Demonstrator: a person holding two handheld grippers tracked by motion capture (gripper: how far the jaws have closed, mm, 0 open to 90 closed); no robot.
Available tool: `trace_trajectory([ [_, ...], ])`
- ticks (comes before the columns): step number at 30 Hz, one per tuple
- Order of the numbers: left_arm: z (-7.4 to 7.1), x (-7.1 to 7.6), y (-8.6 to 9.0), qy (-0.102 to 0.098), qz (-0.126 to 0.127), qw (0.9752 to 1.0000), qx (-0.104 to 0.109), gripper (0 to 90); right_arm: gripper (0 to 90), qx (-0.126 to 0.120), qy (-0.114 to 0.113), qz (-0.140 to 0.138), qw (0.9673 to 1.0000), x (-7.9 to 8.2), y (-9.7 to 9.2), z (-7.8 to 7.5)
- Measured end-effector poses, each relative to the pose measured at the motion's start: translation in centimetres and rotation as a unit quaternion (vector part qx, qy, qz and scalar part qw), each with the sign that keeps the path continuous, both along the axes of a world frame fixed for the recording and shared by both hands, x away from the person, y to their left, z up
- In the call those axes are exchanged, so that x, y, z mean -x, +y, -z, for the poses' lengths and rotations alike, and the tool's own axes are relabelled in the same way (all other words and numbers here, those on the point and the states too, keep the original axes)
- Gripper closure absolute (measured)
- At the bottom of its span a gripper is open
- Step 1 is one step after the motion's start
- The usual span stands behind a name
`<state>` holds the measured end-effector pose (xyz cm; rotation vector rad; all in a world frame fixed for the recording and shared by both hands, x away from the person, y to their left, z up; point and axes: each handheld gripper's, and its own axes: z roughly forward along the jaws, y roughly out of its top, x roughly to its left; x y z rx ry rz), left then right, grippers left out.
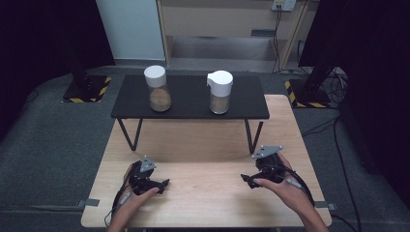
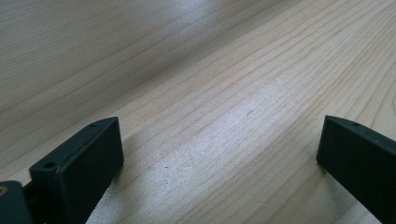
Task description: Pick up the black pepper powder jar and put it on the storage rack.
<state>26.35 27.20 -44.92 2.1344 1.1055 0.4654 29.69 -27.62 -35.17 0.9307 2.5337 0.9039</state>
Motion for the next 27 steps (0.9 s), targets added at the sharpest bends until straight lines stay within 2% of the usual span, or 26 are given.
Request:
trace_trajectory([
  [12,0.0,0.0,0.0,0.000,0.000,1.0000,0.000,0.0,7.5,-0.004,0.006,0.020,0.9998,0.2,-1.4,1.6],
  [20,0.0,0.0,0.0,0.000,0.000,1.0000,0.000,0.0,7.3,-0.008,0.012,0.032,0.9994,0.5,-2.6,3.2],
  [27,0.0,0.0,0.0,0.000,0.000,1.0000,0.000,0.0,7.2,-0.004,0.013,0.032,0.9994,0.9,-3.0,4.0],
])
